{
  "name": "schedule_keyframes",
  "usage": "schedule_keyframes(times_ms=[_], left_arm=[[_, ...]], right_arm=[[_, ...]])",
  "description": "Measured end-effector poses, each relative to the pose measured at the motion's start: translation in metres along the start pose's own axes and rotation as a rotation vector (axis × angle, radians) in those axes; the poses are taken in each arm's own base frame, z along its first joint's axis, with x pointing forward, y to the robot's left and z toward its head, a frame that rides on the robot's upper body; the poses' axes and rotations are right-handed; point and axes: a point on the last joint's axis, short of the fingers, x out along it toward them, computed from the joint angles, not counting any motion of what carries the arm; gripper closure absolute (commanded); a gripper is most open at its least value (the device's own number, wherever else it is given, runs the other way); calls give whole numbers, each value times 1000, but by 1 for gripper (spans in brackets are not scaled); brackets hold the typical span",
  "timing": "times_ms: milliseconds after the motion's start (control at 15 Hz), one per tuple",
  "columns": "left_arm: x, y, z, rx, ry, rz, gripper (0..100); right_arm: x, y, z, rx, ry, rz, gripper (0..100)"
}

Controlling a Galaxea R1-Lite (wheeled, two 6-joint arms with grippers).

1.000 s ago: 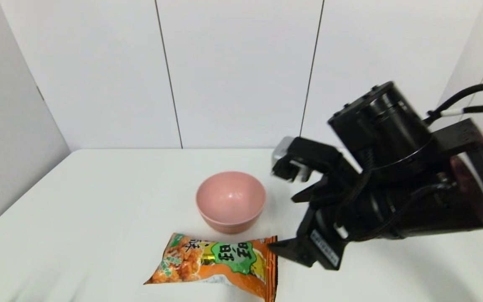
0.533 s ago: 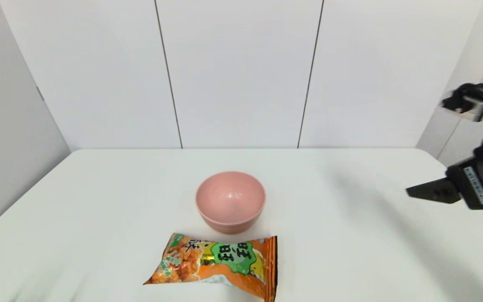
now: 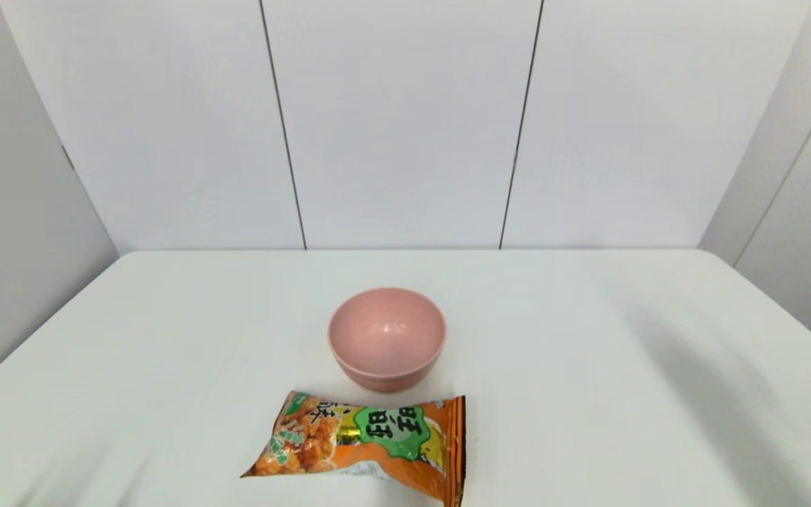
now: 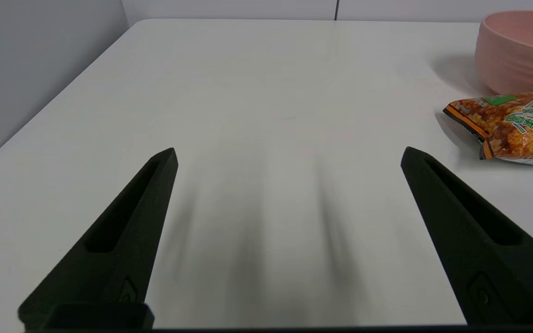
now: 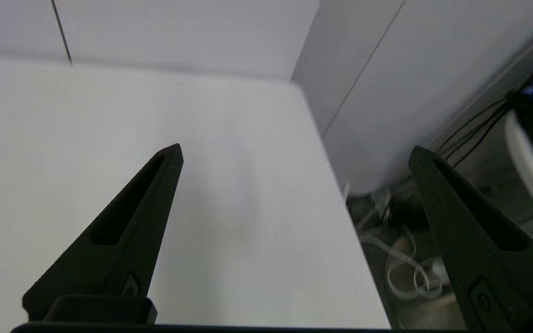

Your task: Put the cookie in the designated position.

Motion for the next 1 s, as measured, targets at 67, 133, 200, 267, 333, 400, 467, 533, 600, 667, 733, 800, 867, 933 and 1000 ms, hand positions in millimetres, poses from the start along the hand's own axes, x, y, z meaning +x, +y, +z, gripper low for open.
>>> schedule_keyframes(times_ms=[67, 133, 200, 267, 333, 400, 467, 533, 600, 667, 733, 800, 867, 933, 1000], left_arm=[[0, 0, 0, 0, 0, 0, 0], [0, 0, 0, 0, 0, 0, 0], [0, 0, 0, 0, 0, 0, 0], [0, 0, 0, 0, 0, 0, 0], [0, 0, 0, 0, 0, 0, 0], [0, 0, 0, 0, 0, 0, 0], [0, 0, 0, 0, 0, 0, 0], [0, 0, 0, 0, 0, 0, 0], [0, 0, 0, 0, 0, 0, 0], [0, 0, 0, 0, 0, 0, 0], [0, 0, 0, 0, 0, 0, 0], [0, 0, 0, 0, 0, 0, 0], [0, 0, 0, 0, 0, 0, 0], [0, 0, 0, 0, 0, 0, 0], [0, 0, 0, 0, 0, 0, 0]], right_arm=[[-16, -3, -9, 18, -70, -14, 0], [-30, -4, -23, 33, -122, -22, 0], [-42, -4, -39, 45, -158, -27, 0], [-52, -2, -58, 60, -181, -30, 0], [-59, 0, -78, 79, -197, -26, 0], [-62, 5, -102, 90, -193, -14, 0], [-64, 11, -126, 100, -188, -2, 0], [-65, 15, -146, 108, -187, 10, 0], [-65, 19, -162, 113, -184, 26, 0], [-63, 24, -178, 110, -177, 50, 0], [-63, 27, -188, 105, -179, 88, 0], [-63, 30, -195, 101, -190, 148, 0], [-63, 33, -201, 97, -192, 220, 0], [-63, 36, -208, 96, -176, 283, 0], [-63, 37, -211, 114, -162, 307, 0]])
